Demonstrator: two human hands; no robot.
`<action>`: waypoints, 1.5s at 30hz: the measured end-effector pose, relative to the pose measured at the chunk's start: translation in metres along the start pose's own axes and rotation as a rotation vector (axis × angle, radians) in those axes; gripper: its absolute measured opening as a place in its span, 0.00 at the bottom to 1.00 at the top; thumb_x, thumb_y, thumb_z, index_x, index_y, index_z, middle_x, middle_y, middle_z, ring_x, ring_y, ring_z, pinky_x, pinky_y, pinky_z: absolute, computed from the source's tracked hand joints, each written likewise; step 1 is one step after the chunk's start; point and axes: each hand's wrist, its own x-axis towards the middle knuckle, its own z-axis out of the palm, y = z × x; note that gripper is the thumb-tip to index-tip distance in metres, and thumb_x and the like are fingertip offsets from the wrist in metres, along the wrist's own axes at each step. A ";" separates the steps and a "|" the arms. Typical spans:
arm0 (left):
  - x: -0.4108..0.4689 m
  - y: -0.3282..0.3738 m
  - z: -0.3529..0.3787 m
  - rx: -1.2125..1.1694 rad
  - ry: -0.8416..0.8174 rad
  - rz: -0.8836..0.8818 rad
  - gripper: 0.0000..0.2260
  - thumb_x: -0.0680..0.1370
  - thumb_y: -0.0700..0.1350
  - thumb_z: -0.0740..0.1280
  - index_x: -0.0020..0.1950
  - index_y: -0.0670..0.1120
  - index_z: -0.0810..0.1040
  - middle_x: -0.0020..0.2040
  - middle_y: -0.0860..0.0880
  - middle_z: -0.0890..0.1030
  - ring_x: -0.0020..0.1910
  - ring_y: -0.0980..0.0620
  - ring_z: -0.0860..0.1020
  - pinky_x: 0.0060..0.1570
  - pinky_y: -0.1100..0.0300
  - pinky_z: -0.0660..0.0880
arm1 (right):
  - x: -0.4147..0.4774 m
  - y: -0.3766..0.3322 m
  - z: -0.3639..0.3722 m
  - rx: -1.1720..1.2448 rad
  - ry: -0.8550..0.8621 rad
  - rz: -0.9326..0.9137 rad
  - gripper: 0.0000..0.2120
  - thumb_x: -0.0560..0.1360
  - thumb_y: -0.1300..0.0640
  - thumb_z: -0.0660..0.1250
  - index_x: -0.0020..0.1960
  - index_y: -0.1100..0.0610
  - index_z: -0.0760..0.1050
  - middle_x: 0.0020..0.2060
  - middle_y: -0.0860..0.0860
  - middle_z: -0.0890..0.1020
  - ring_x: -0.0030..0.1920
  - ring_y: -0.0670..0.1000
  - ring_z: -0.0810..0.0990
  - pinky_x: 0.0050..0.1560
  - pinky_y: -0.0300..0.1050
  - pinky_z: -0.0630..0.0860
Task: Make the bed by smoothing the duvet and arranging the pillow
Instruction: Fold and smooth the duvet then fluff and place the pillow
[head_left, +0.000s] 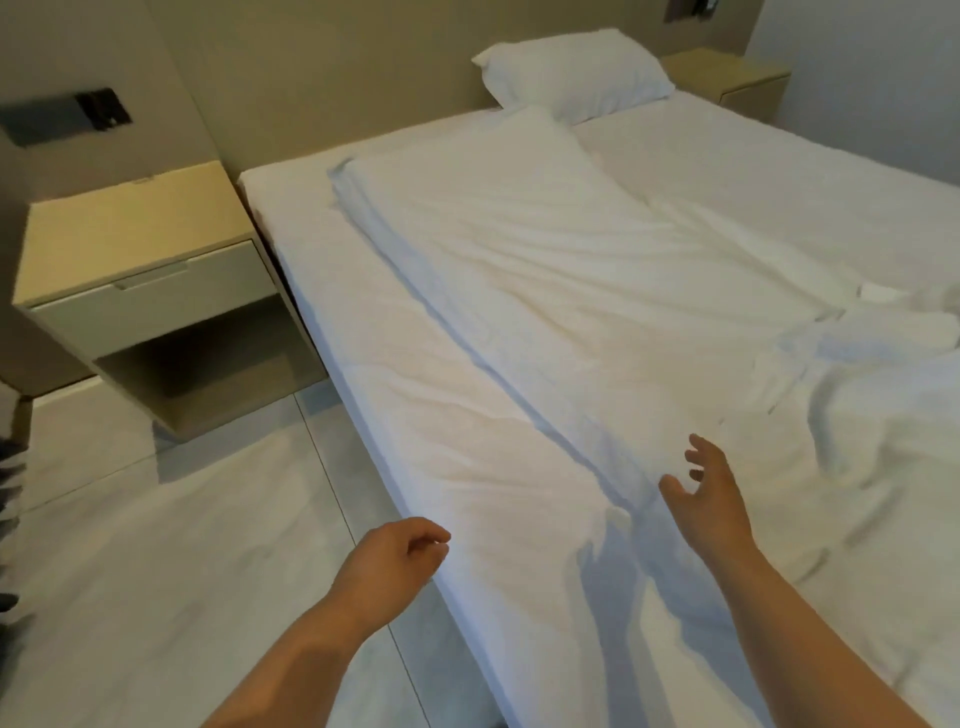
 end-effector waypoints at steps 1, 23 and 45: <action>0.014 0.001 -0.013 -0.026 -0.003 -0.008 0.08 0.78 0.43 0.62 0.44 0.56 0.74 0.43 0.58 0.78 0.48 0.57 0.77 0.44 0.72 0.70 | 0.009 -0.015 0.006 0.053 -0.020 0.035 0.26 0.75 0.65 0.62 0.71 0.60 0.60 0.65 0.59 0.71 0.59 0.58 0.73 0.57 0.49 0.68; 0.376 -0.048 -0.366 -0.220 -0.038 0.032 0.15 0.78 0.36 0.60 0.37 0.53 0.73 0.37 0.53 0.77 0.38 0.55 0.74 0.37 0.71 0.68 | 0.183 -0.341 0.281 0.093 -0.090 0.132 0.14 0.77 0.60 0.62 0.62 0.60 0.72 0.50 0.55 0.78 0.51 0.55 0.77 0.59 0.51 0.73; 0.829 -0.021 -0.464 -0.416 -0.002 -0.310 0.32 0.77 0.52 0.63 0.75 0.45 0.54 0.75 0.44 0.58 0.72 0.43 0.60 0.68 0.49 0.59 | 0.530 -0.475 0.496 -0.471 -0.241 0.147 0.37 0.76 0.42 0.58 0.75 0.49 0.41 0.76 0.48 0.47 0.76 0.50 0.48 0.74 0.52 0.49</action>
